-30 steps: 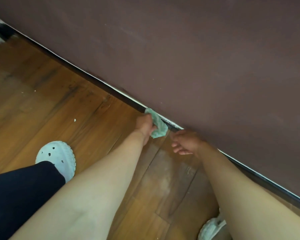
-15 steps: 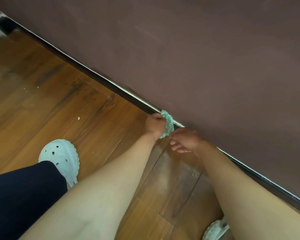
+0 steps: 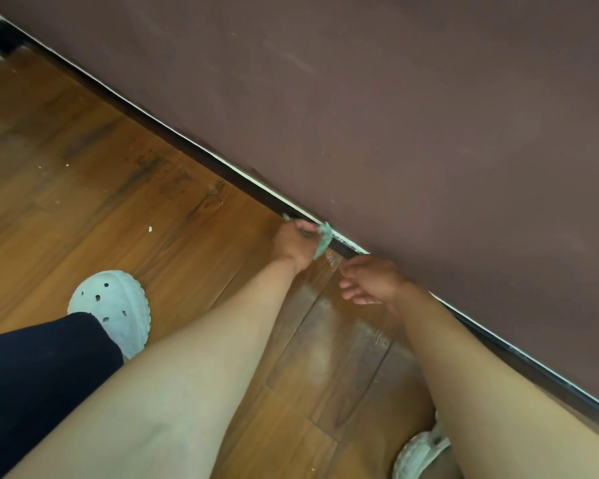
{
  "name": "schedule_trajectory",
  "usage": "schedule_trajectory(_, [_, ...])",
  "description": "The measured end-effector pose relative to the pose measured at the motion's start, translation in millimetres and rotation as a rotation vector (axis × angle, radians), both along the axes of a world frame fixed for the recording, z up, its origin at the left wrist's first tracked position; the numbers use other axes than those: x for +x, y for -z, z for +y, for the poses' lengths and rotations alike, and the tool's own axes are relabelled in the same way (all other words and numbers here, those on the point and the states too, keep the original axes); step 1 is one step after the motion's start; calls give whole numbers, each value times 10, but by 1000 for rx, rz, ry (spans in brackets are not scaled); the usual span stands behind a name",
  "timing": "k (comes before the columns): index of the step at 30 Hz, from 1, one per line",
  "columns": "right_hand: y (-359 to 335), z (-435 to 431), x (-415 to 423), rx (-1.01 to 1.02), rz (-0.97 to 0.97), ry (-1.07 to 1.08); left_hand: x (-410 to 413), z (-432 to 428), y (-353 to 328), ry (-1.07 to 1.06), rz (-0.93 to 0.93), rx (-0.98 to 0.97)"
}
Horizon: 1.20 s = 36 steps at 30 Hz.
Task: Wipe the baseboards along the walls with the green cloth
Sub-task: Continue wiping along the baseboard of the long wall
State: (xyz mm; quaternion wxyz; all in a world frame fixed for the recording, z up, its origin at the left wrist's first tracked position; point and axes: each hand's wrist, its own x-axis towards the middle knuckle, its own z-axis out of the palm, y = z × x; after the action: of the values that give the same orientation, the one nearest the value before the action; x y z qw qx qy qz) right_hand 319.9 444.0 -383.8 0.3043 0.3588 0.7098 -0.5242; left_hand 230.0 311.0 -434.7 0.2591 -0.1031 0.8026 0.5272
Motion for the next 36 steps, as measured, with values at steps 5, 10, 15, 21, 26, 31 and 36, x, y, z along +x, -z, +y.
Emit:
schedule_trajectory(5, [-11,17,46,7,-8,-25,20,21,-44,-19,43,-32])
schedule_trajectory(10, [-6,78,58,10,3,-2,-164,-83,-155,-264,29,-23])
schedule_trajectory(15, [24,66,89,1,-3,2,-41,62,-228,-24,-81,-81])
schedule_trajectory(21, [37,60,113,12,-25,-46,-1,46,-301,-13,-100,-39])
schedule_trajectory(26, [3,88,127,21,-22,-27,-156,-50,-388,-215,-84,-4])
schedule_trajectory(31, [15,80,155,28,-35,-28,26,53,-352,6,-109,-21])
schedule_trajectory(36, [30,97,180,23,-45,-48,68,108,-317,56,-133,-30])
